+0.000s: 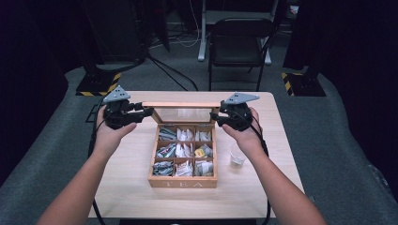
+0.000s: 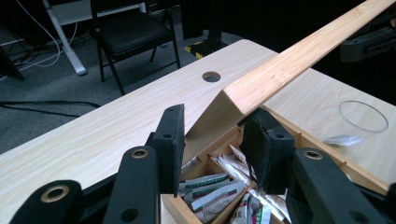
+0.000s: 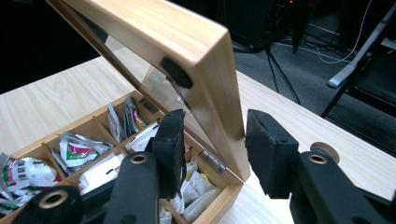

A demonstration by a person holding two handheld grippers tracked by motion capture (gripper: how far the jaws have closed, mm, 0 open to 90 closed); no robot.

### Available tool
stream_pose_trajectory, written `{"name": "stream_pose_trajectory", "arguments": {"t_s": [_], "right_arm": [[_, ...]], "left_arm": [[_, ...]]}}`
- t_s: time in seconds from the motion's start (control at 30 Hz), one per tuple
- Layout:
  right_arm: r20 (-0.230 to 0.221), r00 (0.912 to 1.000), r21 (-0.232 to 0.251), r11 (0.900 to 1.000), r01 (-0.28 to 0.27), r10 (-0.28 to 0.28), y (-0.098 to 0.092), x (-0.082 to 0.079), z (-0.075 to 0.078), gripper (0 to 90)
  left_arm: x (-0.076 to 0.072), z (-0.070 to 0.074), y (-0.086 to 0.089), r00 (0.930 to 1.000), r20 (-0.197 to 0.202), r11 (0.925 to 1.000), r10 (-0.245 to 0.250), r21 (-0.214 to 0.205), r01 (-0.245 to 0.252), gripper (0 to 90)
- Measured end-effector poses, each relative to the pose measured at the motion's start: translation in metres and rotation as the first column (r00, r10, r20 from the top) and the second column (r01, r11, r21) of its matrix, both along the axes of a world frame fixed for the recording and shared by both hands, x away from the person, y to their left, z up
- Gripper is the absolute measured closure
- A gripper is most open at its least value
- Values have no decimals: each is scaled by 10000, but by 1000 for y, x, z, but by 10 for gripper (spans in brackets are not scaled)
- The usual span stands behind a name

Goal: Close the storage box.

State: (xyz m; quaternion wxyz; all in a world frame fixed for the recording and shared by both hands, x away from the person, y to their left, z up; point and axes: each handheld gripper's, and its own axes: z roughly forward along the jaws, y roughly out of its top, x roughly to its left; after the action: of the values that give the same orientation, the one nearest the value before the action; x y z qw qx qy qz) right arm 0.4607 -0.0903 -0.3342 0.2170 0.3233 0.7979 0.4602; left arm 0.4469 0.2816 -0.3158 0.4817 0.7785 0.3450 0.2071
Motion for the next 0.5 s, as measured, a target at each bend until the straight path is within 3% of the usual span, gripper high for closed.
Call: {"name": "stream_pose_trajectory", "arguments": {"t_s": [0.27, 0.5], "right_arm": [[-151, 9998, 65, 9999, -96, 97, -3, -12, -1, 570], [209, 9998, 21, 10000, -79, 79, -2, -27, 0, 549]], "left_arm": [[-10, -7, 2, 9999, 36, 9999, -140, -24, 140, 587], [-17, -11, 2, 9997, 89, 9998, -210, -16, 210, 582]]}}
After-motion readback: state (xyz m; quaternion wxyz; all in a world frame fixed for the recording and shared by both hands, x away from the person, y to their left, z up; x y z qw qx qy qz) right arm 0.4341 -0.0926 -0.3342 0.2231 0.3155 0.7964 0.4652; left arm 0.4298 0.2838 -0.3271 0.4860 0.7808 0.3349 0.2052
